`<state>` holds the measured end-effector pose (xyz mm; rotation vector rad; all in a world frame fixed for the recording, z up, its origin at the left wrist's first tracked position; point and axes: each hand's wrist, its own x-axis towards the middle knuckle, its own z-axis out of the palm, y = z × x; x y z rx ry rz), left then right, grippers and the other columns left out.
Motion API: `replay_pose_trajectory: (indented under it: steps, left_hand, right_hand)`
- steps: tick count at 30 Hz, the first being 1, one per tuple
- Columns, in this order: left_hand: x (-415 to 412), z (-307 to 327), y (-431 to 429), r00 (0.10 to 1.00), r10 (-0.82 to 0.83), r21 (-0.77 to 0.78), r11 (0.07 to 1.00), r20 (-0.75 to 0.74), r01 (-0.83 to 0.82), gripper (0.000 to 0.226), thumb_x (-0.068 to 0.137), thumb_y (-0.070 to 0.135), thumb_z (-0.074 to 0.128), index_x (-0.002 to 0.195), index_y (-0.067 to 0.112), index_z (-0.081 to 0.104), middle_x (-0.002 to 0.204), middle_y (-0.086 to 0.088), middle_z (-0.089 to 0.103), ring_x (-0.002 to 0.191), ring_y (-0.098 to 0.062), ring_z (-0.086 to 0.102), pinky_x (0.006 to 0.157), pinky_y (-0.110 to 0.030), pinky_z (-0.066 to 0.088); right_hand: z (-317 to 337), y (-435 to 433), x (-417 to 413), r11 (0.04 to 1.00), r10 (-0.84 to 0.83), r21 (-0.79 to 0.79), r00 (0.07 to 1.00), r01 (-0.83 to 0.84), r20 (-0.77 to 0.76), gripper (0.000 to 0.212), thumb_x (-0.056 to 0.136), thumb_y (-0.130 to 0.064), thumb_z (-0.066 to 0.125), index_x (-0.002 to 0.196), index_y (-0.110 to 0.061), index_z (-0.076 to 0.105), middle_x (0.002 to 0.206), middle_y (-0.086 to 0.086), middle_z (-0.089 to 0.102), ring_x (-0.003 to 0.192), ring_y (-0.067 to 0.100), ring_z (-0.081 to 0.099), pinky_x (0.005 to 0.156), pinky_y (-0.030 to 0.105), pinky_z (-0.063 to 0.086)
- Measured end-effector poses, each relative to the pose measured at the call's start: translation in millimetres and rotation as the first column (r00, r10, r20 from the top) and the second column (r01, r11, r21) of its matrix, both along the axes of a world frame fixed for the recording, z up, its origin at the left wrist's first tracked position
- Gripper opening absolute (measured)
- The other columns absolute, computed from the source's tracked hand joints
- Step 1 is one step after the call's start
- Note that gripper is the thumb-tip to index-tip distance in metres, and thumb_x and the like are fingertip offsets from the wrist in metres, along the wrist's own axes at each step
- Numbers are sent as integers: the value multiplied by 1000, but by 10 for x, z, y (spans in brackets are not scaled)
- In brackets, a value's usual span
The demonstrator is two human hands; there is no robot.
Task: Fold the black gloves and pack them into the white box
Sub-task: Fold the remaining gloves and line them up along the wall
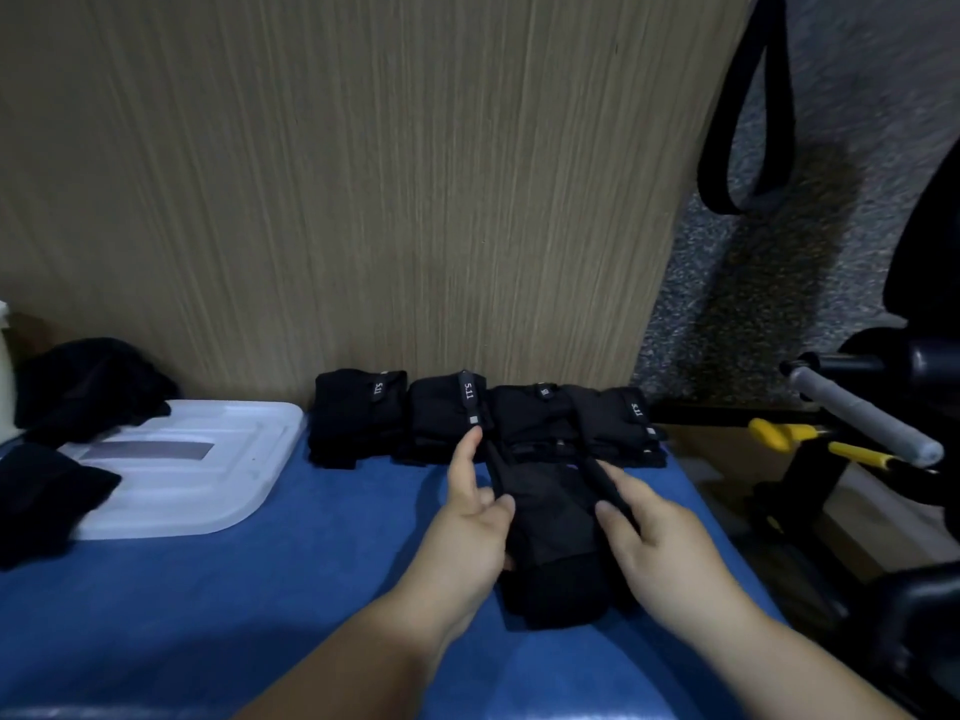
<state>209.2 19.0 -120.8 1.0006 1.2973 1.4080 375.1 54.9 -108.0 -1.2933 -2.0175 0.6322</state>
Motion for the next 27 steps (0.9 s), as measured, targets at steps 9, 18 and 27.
replay_pose_trajectory:
  steps: [9, 18, 27]
  left_hand:
    - [57, -36, -101, 462, 148, 138, 989, -875, -55, 51, 96, 34, 47, 142, 35, 25, 139, 17, 21, 125, -6, 27, 100, -21, 29]
    - [20, -159, -137, 181, -193, -166, 974, -964, 152, 55, 98, 52, 31, 150, 37, 18, 158, 19, 8, 145, -2, -5, 118, -31, -3]
    - [-108, -183, -213, 55, -320, -310, 941, -946, 138, 57, 98, 56, 19, 150, 43, 0, 158, 19, -13, 144, -3, -16, 118, -43, -10]
  right_hand:
    - [-12, -43, 186, 998, -15, 61, 790, -28, 613, 65, 92, -64, 25, 148, -29, 30, 124, -4, 44, 123, 18, 40, 101, 27, 36]
    - [-131, 67, 140, 1000, -7, -10, 979, 10, 206, 16, 94, -39, 54, 95, -36, 70, 82, -20, 67, 84, -3, 59, 68, 7, 40]
    - [-131, 83, 17, 998, -54, -8, 925, 62, 377, 37, 80, -55, 64, 109, -36, 54, 76, -14, 55, 81, 6, 53, 58, 17, 34]
